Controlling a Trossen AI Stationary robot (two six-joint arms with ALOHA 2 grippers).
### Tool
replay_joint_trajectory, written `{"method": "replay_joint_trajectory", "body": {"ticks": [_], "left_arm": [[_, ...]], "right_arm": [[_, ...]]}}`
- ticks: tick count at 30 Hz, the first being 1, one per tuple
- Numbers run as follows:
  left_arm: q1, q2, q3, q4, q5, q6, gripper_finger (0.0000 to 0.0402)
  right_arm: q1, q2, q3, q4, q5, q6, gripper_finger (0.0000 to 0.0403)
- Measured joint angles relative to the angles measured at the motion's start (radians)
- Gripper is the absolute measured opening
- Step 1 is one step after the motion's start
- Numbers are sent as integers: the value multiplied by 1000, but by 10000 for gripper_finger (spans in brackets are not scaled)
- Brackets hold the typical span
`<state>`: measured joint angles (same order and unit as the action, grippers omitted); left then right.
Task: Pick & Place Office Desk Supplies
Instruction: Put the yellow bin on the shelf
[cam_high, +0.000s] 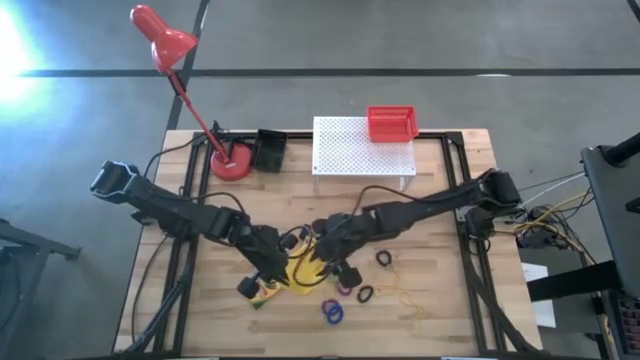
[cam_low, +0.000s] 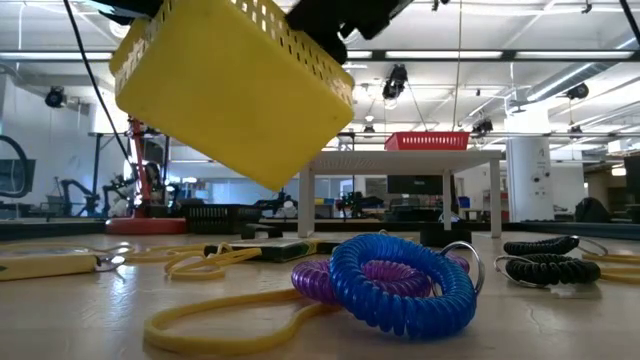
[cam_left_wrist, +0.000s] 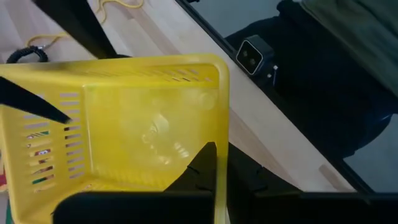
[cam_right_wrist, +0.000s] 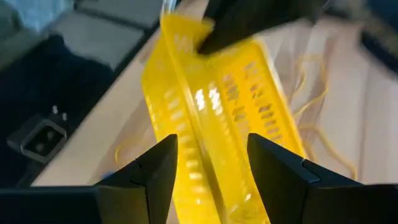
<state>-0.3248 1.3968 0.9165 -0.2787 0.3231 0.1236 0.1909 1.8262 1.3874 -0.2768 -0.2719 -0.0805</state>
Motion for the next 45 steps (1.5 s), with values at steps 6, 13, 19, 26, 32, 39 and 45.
{"method": "replay_joint_trajectory", "body": {"ticks": [6, 13, 19, 26, 32, 39, 45], "left_arm": [[0, 0, 0, -2, 1, 11, 14], [15, 0, 0, 41, -16, 34, 49], [46, -4, 0, 120, -15, 10, 120], [59, -62, 0, 159, -16, 7, 183], [44, -63, -7, 166, -21, -41, 188], [32, 24, -8, 351, -27, 18, 175], [38, 47, -8, 453, 59, 64, 173]], "right_arm": [[1, 61, 100, -152, -118, -7, 135], [8, 43, 79, -222, -130, 34, 39], [42, 28, 38, -232, -134, 90, 11], [78, -65, -12, -364, -112, 186, 9], [125, -276, -23, -531, 166, 252, 9], [32, -459, -76, -766, 644, 320, 9], [-204, -538, -149, -822, 597, 144, 9]]}}
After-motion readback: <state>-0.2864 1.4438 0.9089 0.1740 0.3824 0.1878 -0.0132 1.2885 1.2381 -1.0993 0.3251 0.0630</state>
